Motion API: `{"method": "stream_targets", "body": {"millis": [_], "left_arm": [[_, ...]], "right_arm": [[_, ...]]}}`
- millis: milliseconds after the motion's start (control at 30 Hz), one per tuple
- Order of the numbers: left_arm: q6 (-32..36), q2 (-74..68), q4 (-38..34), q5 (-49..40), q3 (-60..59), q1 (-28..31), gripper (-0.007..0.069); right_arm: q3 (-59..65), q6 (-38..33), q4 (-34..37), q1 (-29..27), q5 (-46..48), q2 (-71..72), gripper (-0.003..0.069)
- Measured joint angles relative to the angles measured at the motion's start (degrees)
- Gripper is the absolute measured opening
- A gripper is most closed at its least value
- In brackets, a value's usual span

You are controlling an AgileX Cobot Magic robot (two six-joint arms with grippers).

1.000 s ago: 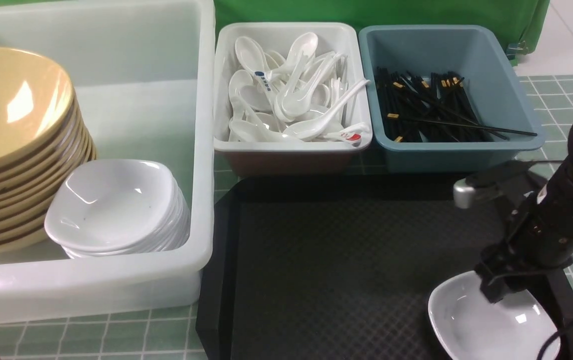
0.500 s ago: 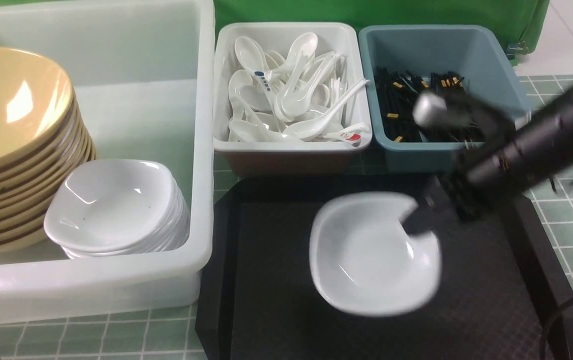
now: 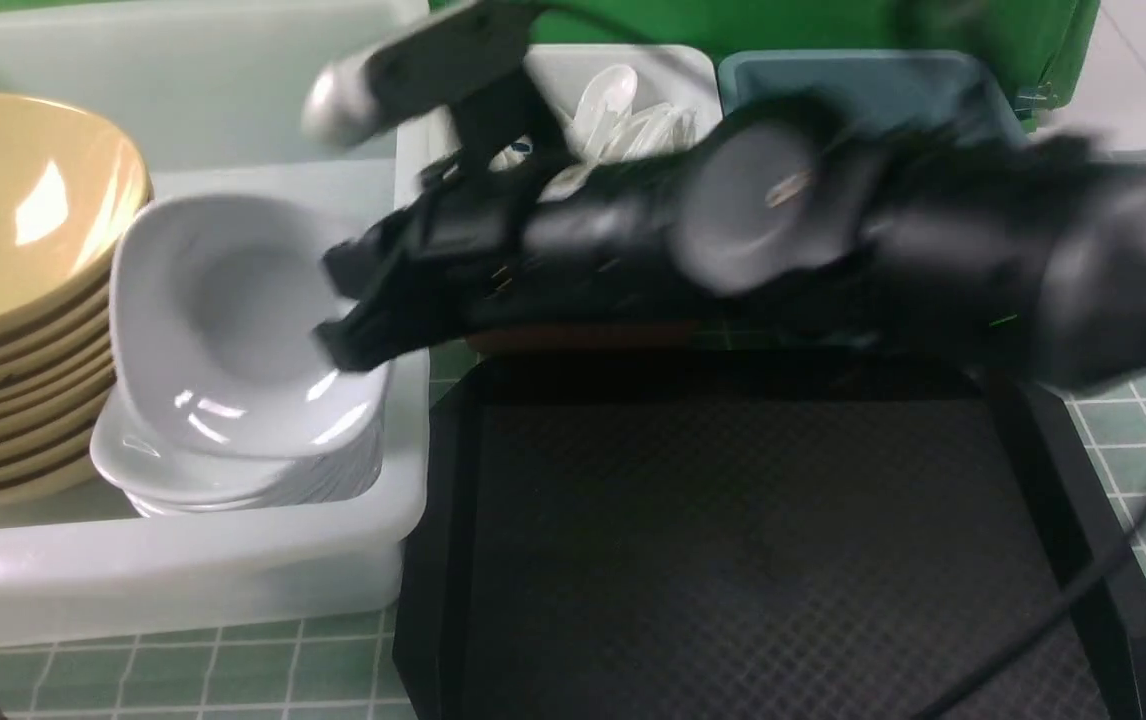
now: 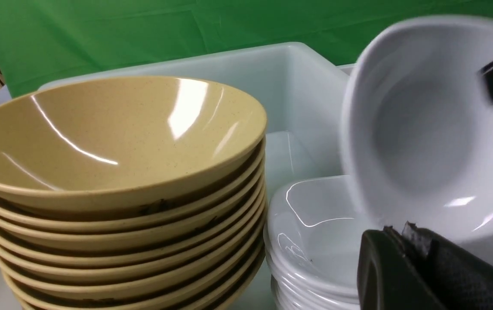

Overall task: On blue table put chopsticks spoon bowls plates into blue grey white boxes.
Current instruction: 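Place the white bowl into the white bin on top of the stacked bowls with the right gripper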

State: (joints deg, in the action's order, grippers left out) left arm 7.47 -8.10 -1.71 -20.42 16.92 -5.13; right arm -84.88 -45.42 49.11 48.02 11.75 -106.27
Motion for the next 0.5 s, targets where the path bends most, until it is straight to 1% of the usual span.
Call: {"method": "stream_targets", "body": {"millis": [100,133,167,200,267,300,333,367,400,433,467,500], "left_arm": [[0.0,0.0,0.3,0.0,0.0,0.0,0.0004],[0.0,0.0,0.7,0.0,0.0,0.0,0.0004],[0.0,0.0,0.8,0.0,0.0,0.0,0.0004],[0.0,0.0,1.7,0.1,0.0,0.0,0.0004],[0.0,0.0,2.2,0.1,0.0,0.0,0.0004],[0.0,0.0,2.4,0.1,0.0,0.0,0.0004],[0.0,0.0,2.5,0.1,0.0,0.0,0.0004],[0.0,0.0,2.5,0.1,0.0,0.0,0.0004],[0.0,0.0,2.5,0.2,0.0,0.0,0.0004],[0.0,0.0,2.5,0.2,0.0,0.0,0.0004],[0.0,0.0,2.5,0.2,0.0,0.0,0.0004],[0.0,0.0,2.5,0.2,0.0,0.0,0.0004]], "right_arm": [[-1.7,-0.1,0.3,0.6,-0.6,-3.3,0.0234],[-2.0,-0.3,0.2,0.6,-0.5,-3.6,0.0284],[-2.0,-0.3,0.1,0.6,-0.4,-3.6,0.0293],[-2.2,-1.3,-0.8,0.1,1.3,-3.2,0.0349],[-2.3,-1.3,-3.2,-1.2,6.3,-1.7,0.0384],[-2.3,-0.6,-6.5,-2.6,11.2,0.1,0.0388],[-2.4,1.7,-10.3,-3.9,15.8,2.0,0.0382],[-2.4,5.4,-13.9,-5.1,19.9,3.8,0.037],[-2.5,10.0,-19.0,-6.7,25.3,6.1,0.0346],[-2.5,11.0,-21.3,-7.0,26.4,7.0,0.034],[-2.5,18.6,-30.6,-9.9,36.1,11.0,0.0279],[-2.4,18.6,-31.8,-10.2,37.2,11.4,0.0262]]}}
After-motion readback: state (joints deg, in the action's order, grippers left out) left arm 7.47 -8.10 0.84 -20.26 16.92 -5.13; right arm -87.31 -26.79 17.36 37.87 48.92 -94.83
